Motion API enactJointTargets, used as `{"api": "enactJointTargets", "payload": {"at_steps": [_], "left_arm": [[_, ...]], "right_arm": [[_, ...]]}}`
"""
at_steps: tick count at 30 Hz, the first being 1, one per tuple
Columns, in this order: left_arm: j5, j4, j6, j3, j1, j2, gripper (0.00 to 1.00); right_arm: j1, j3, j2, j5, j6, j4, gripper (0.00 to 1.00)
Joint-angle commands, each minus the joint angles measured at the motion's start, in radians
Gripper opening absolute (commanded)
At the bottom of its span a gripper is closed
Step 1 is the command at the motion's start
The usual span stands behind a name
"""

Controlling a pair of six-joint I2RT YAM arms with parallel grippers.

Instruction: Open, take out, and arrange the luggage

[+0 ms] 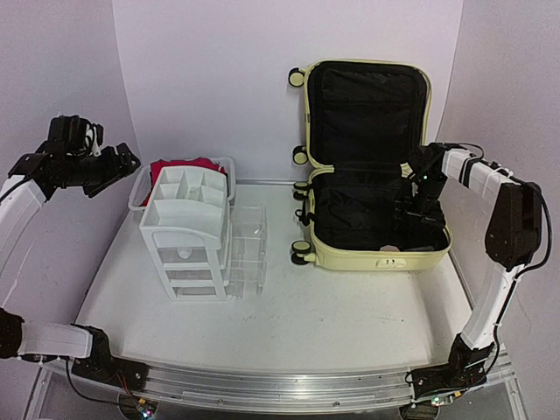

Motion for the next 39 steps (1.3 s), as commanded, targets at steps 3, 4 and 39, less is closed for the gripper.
{"api": "enactJointTargets", "payload": {"at_steps": [3,4,39], "left_arm": [[-0.051,0.104,-0.098,0.009,0.004,0.122,0.89],[-0.058,0.091,-0.132,0.006,0.004,0.126,0.88],[-0.094,-0.075,0.004,0.224,0.004,0.269,0.79]], "right_arm": [[-0.027,0.059,0.061,0.075,0.403,-0.062,0.98],[-0.041,0.090,0.091,0.053,0.480,-0.093,0.98],[-0.075,0.164,0.402,0.191,1.166,-0.089,0.59]]}}
